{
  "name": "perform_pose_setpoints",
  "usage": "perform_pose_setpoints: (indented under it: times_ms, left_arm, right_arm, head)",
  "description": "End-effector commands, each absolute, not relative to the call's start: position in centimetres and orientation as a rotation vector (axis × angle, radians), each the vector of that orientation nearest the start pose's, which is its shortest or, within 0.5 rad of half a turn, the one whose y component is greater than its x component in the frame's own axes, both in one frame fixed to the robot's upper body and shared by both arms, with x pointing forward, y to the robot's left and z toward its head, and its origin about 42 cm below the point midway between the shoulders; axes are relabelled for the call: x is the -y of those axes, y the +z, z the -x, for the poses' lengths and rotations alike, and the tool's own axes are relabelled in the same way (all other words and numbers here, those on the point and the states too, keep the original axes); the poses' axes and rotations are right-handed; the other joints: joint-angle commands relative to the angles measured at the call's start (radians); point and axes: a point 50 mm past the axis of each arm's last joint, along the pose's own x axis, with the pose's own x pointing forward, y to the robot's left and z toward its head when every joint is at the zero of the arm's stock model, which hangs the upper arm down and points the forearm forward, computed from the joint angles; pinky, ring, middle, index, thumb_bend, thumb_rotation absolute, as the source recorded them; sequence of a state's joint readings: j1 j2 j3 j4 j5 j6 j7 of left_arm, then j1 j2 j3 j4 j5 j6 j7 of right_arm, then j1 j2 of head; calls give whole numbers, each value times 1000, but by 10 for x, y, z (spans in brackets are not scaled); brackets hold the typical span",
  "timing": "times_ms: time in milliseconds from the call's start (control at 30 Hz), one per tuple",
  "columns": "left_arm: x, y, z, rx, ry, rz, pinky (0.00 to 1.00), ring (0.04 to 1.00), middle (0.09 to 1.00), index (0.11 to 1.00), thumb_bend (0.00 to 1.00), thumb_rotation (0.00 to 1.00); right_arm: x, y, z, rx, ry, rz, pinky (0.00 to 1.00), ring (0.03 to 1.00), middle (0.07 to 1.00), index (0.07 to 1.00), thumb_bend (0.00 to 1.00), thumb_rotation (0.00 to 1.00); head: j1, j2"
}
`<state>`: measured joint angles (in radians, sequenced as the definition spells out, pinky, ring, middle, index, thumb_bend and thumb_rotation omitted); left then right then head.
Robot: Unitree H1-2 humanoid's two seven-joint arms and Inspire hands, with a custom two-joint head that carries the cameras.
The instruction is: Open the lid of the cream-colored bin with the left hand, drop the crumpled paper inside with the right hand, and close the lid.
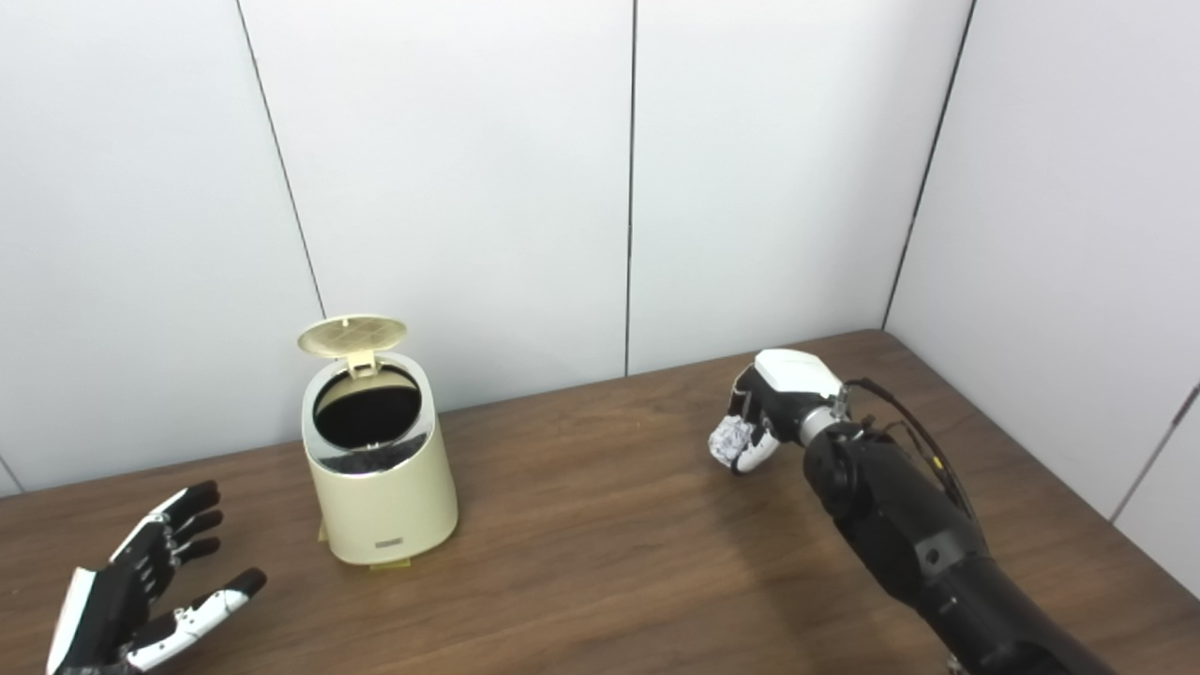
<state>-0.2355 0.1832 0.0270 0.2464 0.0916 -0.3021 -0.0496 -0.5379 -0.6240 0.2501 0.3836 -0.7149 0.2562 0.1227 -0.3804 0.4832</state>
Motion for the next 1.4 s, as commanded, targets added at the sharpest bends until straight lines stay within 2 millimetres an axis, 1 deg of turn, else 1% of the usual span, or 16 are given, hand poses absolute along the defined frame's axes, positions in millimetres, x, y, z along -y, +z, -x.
perform_pose_setpoints:
  times_ms: [0,167,267,367,433,467,667,700,767,800,833,867,933,967,1067,1367]
  left_arm:
    - [-266,122,-352,276,-86,-296,772,828,861,870,772,174]
    - [-265,122,-352,272,-90,-301,743,822,860,869,766,158]
    - [-262,121,-352,272,-93,-296,747,823,861,866,772,155]
    - [-259,119,-351,274,-96,-294,754,818,857,864,775,147]
    - [-257,118,-351,273,-98,-295,744,817,858,864,773,145]
    - [-256,117,-351,272,-98,-296,744,815,856,864,778,154]
    - [-249,113,-351,269,-102,-278,737,826,858,864,802,199]
    - [-248,112,-351,266,-103,-274,733,828,861,868,803,203]
    - [-244,112,-350,263,-104,-271,729,829,862,869,801,203]
    - [-243,112,-350,263,-104,-273,725,830,863,870,799,205]
    - [-241,112,-350,262,-105,-271,725,831,865,872,798,210]
    - [-239,112,-349,263,-105,-269,724,829,866,873,798,210]
    - [-236,111,-349,264,-108,-264,720,823,864,873,799,212]
    - [-235,111,-349,263,-109,-262,720,822,865,873,803,220]
    - [-231,110,-348,265,-112,-254,724,826,868,872,801,209]
    - [-223,108,-349,260,-119,-252,716,825,872,877,803,220]
  right_arm:
    - [377,260,-452,7,-111,1411,383,461,498,480,529,0]
    - [351,291,-448,103,-105,1385,405,468,507,472,529,0]
    - [330,310,-444,161,-89,1376,367,440,495,480,530,0]
    - [316,320,-441,212,-74,1368,283,366,442,508,528,1]
    - [307,326,-440,242,-62,1365,268,353,430,514,526,1]
    - [302,329,-439,257,-59,1362,298,381,448,507,528,2]
    - [272,345,-434,322,-38,1316,336,407,467,498,528,2]
    - [266,348,-433,338,-34,1306,382,480,510,470,524,0]
    - [257,353,-431,370,-28,1284,392,499,533,457,522,0]
    - [253,355,-430,383,-29,1273,304,393,470,477,525,0]
    - [246,357,-429,395,-35,1265,181,247,469,480,530,0]
    - [239,359,-427,403,-41,1257,136,195,469,480,531,0]
    - [225,361,-424,428,-54,1250,99,157,469,481,532,0]
    - [219,362,-423,433,-52,1245,116,181,469,481,533,0]
    - [208,362,-425,443,-28,1220,239,315,434,515,526,0]
    - [174,364,-432,443,-3,1140,278,366,450,505,529,0]
  head:
    - [1,0]
    - [27,-1]
    - [47,-2]
    - [69,-3]
    - [85,-5]
    - [97,-6]
    - [161,-7]
    - [174,-6]
    - [193,-6]
    - [205,-6]
    - [216,-6]
    - [226,-6]
    - [235,-7]
    - [247,-8]
    - [262,-8]
    - [295,-11]
